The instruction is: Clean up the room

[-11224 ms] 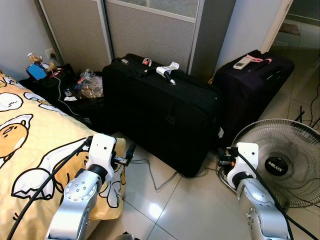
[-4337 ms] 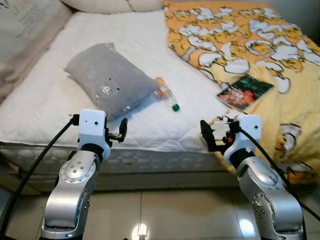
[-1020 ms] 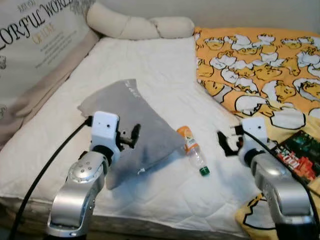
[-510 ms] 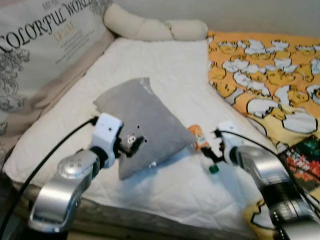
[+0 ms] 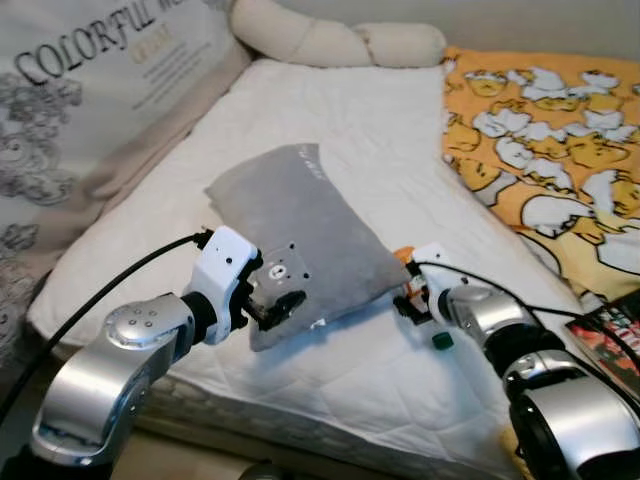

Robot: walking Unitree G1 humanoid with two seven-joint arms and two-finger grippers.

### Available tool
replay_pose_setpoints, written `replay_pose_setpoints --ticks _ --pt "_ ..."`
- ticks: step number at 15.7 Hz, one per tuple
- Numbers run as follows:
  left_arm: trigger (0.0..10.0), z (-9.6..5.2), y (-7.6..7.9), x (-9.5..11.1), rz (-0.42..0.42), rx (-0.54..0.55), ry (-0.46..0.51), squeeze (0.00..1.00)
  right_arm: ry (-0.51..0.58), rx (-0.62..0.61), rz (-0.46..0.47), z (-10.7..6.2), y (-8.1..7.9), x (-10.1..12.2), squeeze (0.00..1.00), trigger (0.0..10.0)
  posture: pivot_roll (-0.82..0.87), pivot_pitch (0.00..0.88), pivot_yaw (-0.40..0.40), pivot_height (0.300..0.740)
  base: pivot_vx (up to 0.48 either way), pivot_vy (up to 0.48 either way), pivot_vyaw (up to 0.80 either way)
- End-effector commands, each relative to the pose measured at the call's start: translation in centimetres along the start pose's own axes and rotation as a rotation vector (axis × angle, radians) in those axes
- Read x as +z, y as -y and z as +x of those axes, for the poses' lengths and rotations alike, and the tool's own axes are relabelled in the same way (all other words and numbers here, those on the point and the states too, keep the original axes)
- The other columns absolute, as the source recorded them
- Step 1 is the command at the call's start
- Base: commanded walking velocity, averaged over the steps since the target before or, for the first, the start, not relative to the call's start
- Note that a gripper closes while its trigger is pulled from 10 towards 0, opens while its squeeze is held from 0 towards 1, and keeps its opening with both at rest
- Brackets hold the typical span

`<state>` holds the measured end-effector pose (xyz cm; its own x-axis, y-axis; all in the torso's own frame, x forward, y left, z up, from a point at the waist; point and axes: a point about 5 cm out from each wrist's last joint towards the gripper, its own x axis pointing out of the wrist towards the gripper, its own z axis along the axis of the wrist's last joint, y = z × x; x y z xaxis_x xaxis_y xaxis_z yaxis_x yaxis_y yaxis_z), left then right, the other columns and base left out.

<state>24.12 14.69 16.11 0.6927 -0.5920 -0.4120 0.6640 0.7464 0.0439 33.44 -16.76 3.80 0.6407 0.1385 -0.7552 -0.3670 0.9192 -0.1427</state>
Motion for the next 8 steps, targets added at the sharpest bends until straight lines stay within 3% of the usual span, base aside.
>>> replay_pose_setpoints --ticks 1,3,4,5,6,8 --pt "10.0 -0.1 0.6 0.1 0.007 -0.043 -0.009 0.0 -0.005 -0.013 0.003 0.1 0.0 0.0 0.0 10.0 0.13 0.0 0.059 0.74 0.0 0.0 0.0" --pt "10.0 -0.3 1.7 -0.1 0.027 -0.116 -0.031 0.0 -0.047 -0.057 -0.024 0.4 -0.2 -1.1 0.0 9.7 0.14 0.0 0.06 0.74 0.0 0.0 0.0" --pt "10.0 -0.3 1.8 0.0 0.024 -0.116 -0.032 0.0 -0.057 -0.104 -0.016 0.4 0.2 -1.5 0.0 2.4 0.14 0.0 0.057 0.74 0.0 0.0 0.0" --pt "10.0 -0.3 1.8 0.0 0.022 -0.114 -0.033 0.0 -0.059 -0.124 -0.013 0.3 0.4 -1.6 0.0 2.4 0.14 0.0 0.057 0.74 0.0 0.0 0.0" --pt "10.0 -0.3 1.8 0.0 0.02 -0.112 -0.036 0.0 -0.059 -0.145 0.001 0.3 0.6 -1.9 0.0 0.3 0.14 0.0 0.053 0.74 0.0 0.0 0.0" --pt "10.0 -0.4 1.8 -0.1 0.016 -0.1 -0.042 0.0 -0.057 -0.139 0.064 0.4 0.6 -2.1 0.0 0.0 0.14 0.0 0.049 0.74 0.0 0.0 0.0"
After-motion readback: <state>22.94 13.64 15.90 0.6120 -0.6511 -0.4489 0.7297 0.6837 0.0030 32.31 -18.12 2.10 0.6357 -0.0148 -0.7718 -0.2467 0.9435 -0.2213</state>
